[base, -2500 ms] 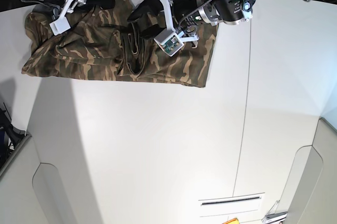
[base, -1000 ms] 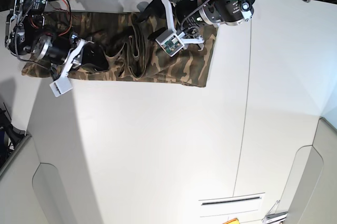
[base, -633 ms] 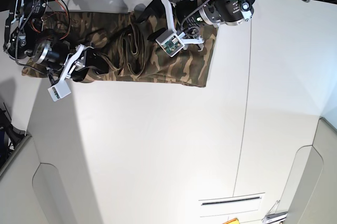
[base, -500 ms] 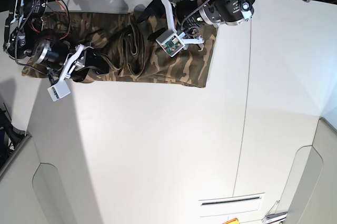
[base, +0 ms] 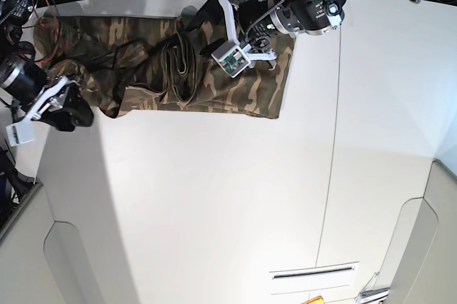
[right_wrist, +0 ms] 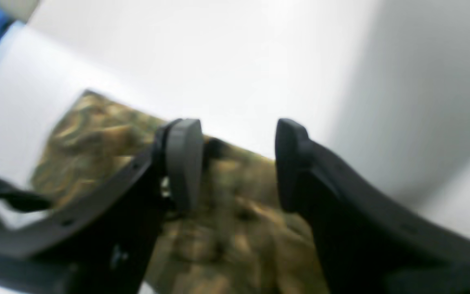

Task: Fold the T-shirt properly
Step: 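Grasp the other strip end with the right gripper and push it inward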

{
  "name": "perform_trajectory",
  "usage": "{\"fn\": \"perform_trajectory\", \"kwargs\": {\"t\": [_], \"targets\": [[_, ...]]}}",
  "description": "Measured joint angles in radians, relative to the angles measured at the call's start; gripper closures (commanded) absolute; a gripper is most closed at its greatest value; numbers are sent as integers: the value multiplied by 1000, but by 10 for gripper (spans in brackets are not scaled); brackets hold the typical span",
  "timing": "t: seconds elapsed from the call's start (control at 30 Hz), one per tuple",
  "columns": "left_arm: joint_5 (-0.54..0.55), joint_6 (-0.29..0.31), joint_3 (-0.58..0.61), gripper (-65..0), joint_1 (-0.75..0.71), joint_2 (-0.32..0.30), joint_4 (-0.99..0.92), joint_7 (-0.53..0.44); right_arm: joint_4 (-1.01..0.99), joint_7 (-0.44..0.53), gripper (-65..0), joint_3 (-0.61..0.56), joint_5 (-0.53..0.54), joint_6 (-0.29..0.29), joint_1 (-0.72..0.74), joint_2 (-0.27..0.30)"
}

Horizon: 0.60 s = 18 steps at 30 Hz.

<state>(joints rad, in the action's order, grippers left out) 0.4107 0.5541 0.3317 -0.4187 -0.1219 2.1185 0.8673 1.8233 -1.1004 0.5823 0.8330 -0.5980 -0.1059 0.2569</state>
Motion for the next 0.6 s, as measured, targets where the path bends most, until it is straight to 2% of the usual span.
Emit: {"fn": "perform_trajectory", "kwargs": {"t": [0.07,0.2,0.23,0.33,0.37,0.6], "targets": [[1,0,0,-344,0,0,0,0,0,0,-286,70,2,21,-11,9],[0,0,0,-344,0,0,0,0,-3,0,-287,134,0,24,-69,59],[0,0,0,-344,1,0,0,0,-8,1,-305,138,0,26,-85,69],[0,0,0,-344,1,0,0,-1,-48,18,-423,143,5,26,-127,81],[0,0,0,-344,1,0,0,-1,-69,19,-441,143,5,26,-135,80],[1,0,0,-344,1,0,0,-5,-269,92,-440,142,-16,16,-145,80]]}}
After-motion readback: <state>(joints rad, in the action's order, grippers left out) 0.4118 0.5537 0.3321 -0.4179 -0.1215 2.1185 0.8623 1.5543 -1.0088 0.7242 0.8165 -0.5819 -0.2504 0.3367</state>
